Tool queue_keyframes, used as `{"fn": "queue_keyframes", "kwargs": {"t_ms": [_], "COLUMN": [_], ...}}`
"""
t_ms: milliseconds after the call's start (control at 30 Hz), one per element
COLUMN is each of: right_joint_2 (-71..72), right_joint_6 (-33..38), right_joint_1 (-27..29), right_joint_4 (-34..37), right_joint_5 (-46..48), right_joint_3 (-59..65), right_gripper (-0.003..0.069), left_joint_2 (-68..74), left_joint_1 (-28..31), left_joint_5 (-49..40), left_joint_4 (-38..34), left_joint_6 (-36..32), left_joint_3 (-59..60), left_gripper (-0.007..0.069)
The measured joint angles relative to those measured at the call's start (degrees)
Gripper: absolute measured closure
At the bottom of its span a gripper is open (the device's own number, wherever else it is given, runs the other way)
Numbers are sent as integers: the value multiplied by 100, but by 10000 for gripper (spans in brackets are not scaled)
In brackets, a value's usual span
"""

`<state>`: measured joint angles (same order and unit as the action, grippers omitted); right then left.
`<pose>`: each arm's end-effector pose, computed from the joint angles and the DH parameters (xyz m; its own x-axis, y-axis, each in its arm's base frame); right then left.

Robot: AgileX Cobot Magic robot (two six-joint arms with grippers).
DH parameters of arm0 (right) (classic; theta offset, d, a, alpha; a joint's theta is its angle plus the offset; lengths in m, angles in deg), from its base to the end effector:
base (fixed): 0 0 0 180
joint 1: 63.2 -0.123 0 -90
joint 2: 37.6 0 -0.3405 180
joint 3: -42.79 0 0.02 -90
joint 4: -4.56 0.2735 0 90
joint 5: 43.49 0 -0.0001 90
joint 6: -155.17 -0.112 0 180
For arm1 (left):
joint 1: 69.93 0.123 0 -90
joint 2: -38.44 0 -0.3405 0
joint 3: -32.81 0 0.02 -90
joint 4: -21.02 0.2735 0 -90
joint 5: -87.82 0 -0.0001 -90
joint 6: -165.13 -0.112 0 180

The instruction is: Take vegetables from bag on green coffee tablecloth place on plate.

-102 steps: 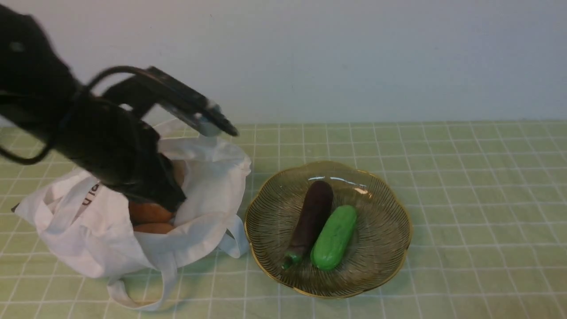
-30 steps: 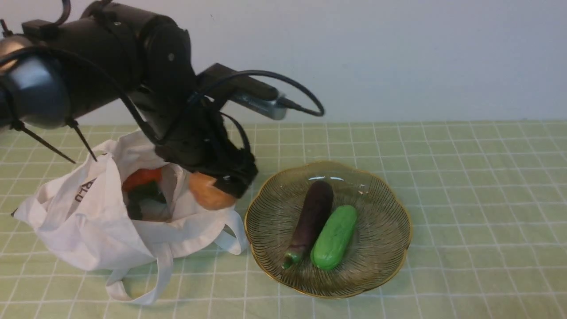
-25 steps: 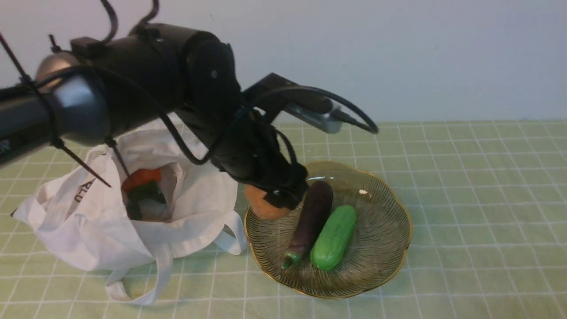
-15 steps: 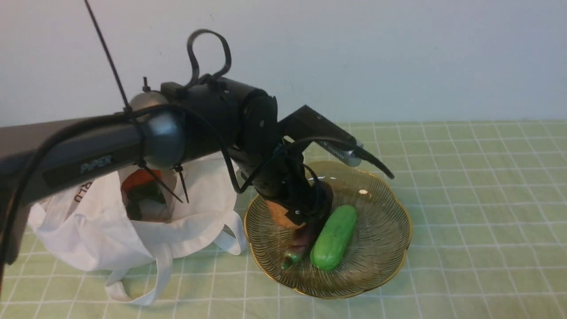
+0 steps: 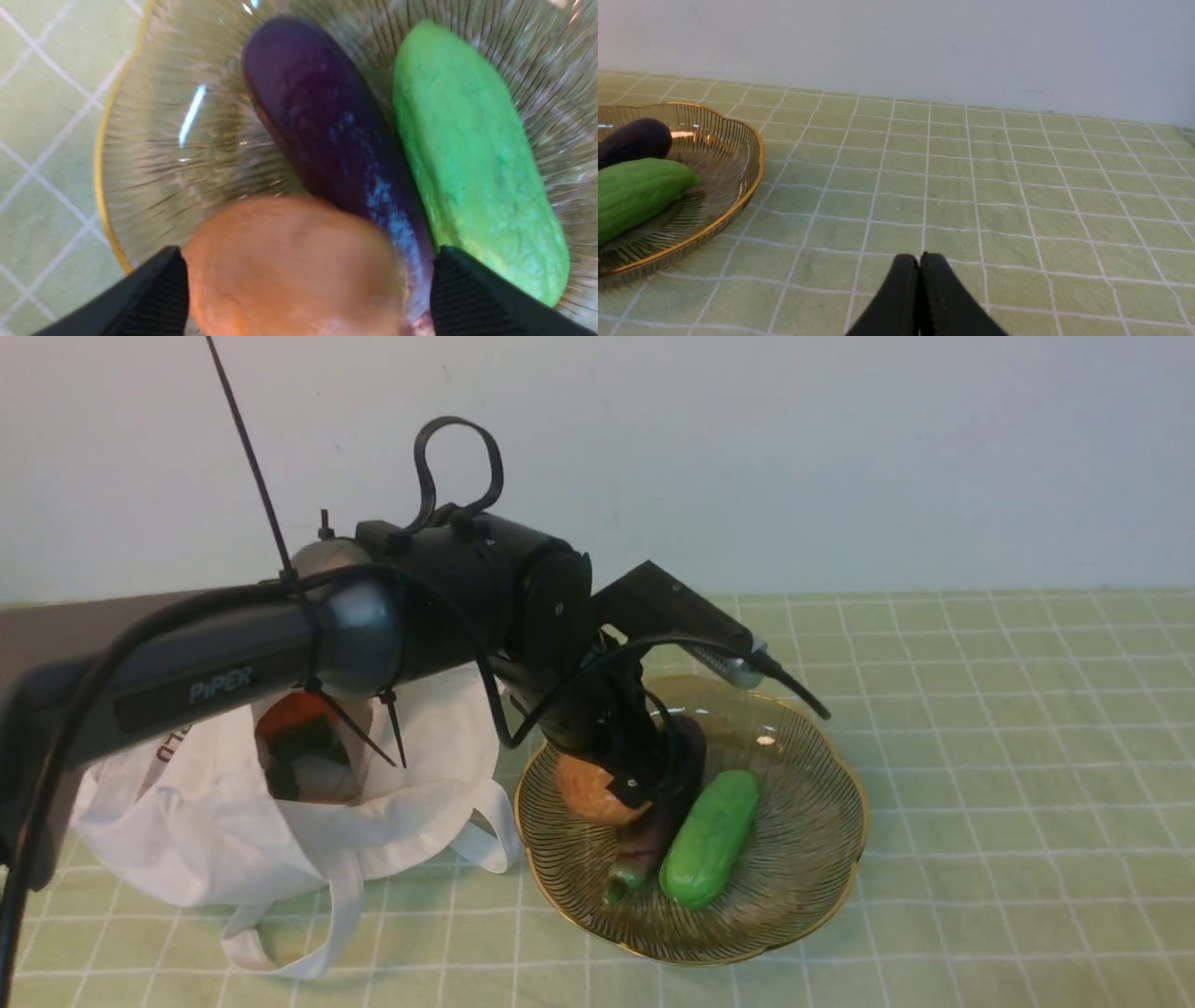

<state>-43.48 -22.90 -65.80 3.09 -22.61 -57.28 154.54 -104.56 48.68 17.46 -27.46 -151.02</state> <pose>0.0399 0.0008 0.1656 -0.2842 -0.0706 -0.9562 -0.0531 0.9969 -0.0578 0.3793 -0.2673 0.2454 -0.6120 0.6299 -0.4782 0.6980 0.7145 0.0479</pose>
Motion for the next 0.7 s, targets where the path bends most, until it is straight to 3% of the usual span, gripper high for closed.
{"fn": "queue_keyframes", "kwargs": {"t_ms": [167,300,333,367,400,467,500,533,700], "right_joint_2": [0,0,0,0,0,0,0,0,0], "right_joint_6": [0,0,0,0,0,0,0,0,0], "right_joint_1": [0,0,0,0,0,0,0,0,0], "right_joint_4": [0,0,0,0,0,0,0,0,0], "right_joint_5": [0,0,0,0,0,0,0,0,0], "right_joint_3": [0,0,0,0,0,0,0,0,0], "right_gripper": [673,673,673,673,673,673,673,673,673], "left_joint_2": [-401,-807,-959,-1246,-1246,-1877,-1926,-2320,-3333], "left_joint_1": [0,0,0,0,0,0,0,0,0], "left_joint_5": [-11,-162,-246,-411,-411,-599,-599,-602,-526], "left_joint_4": [13,24,42,48,48,60,60,60,-30], "left_joint_6": [152,480,596,759,759,894,899,904,922], "left_joint_3": [0,0,0,0,0,3,3,3,3], "left_gripper": [-11,42,83,177,191,418,437,555,627]}}
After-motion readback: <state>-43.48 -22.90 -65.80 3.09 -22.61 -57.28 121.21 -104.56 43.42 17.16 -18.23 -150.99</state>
